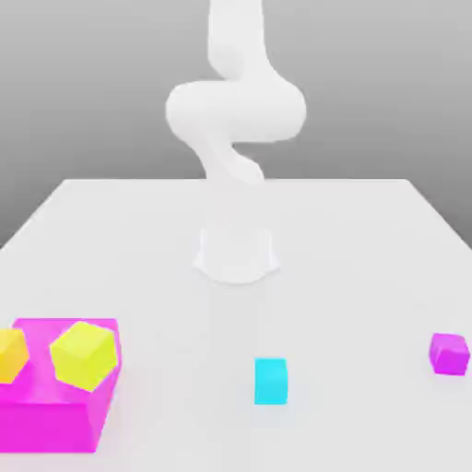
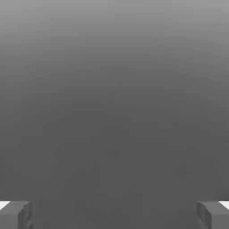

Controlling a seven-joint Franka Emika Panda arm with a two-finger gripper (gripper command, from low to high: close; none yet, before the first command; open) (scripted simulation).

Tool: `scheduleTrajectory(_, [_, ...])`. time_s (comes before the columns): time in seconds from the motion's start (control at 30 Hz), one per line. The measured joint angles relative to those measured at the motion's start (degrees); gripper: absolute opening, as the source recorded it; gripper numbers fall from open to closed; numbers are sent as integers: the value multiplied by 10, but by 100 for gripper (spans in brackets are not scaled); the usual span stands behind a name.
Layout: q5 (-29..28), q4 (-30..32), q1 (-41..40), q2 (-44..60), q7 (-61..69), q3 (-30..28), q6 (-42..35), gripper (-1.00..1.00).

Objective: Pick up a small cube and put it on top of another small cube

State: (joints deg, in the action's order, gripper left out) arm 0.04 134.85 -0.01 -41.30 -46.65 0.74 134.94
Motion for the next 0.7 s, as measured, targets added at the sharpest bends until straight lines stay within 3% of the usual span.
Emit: scheduleTrajectory(0.7, [-16,268,17,447,-89,52,307,0])
